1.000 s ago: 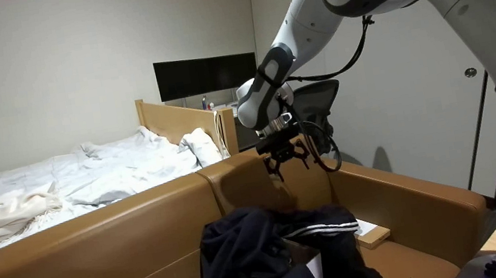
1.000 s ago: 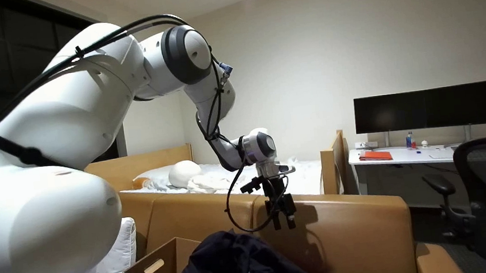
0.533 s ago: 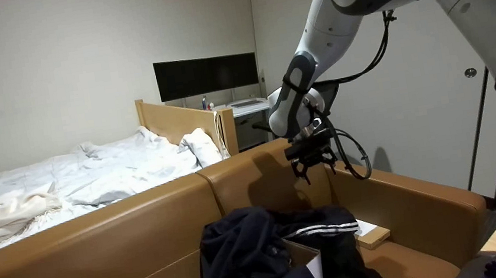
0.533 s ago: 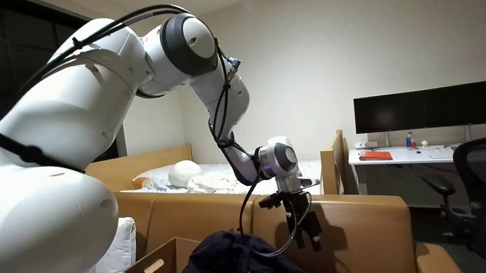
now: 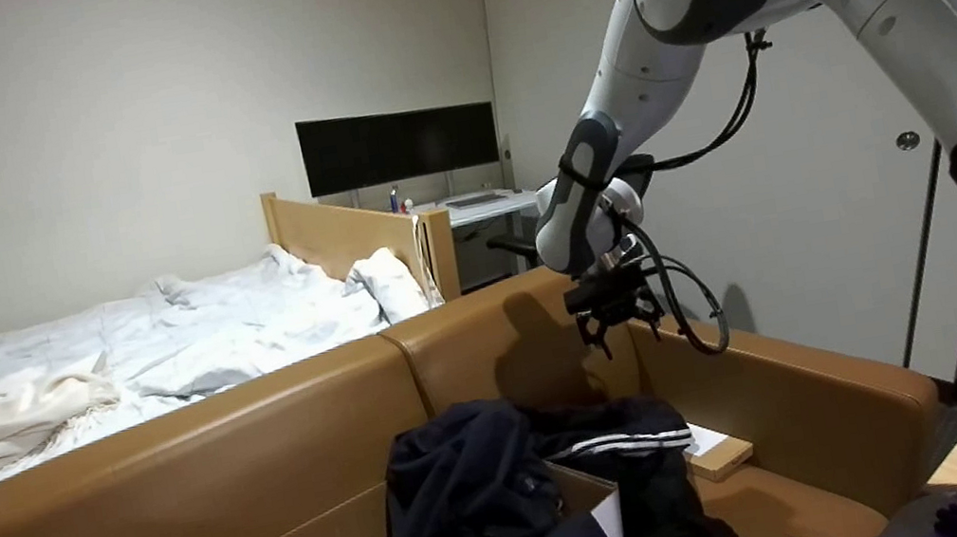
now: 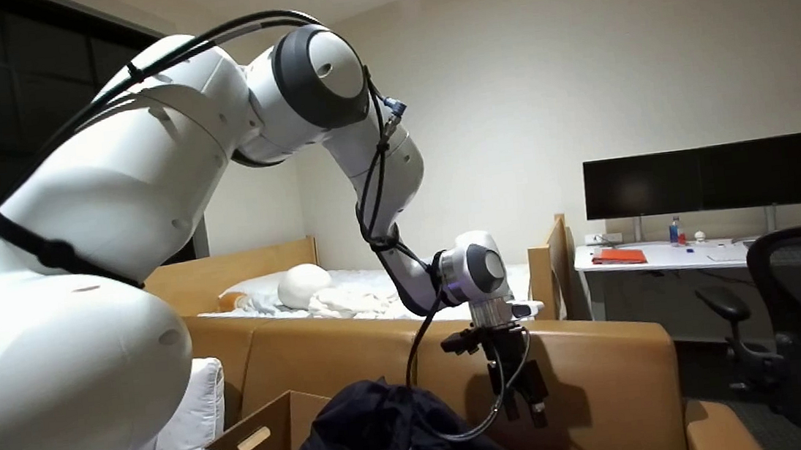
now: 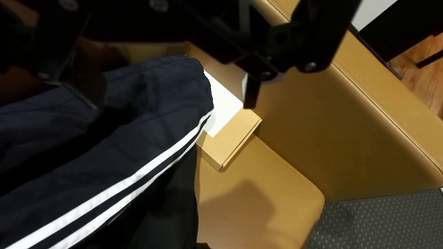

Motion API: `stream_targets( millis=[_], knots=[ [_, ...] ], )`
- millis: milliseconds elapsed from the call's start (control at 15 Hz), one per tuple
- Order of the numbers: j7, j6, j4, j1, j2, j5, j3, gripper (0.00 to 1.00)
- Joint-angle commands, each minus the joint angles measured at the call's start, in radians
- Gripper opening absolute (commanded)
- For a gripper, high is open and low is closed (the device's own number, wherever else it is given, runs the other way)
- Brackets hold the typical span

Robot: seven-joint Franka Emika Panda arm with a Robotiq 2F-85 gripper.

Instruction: Pick up the black cloth from the sofa and put it in the box

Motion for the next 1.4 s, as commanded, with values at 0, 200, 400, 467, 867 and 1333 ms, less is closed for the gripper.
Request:
stream_targets(
  millis=[0, 200, 400, 467, 867, 1333],
  knots=[
    [-0.025, 0.035, 0.028, -0.013, 0.043, 0.044, 0.017, 1.00],
    [-0.036, 0.023, 0.075, -0.014, 0.096, 0.061, 0.024, 1.00],
    [-0.046, 0.001, 0.156, -0.017, 0.177, 0.071, 0.027, 1.00],
    [-0.050, -0.007, 0.183, -0.019, 0.203, 0.074, 0.027, 1.00],
    [-0.087, -0.109, 0.388, -0.038, 0.390, 0.097, 0.030, 1.00],
    [-0.160, -0.276, 0.613, -0.061, 0.574, 0.111, 0.034, 1.00]
  ],
)
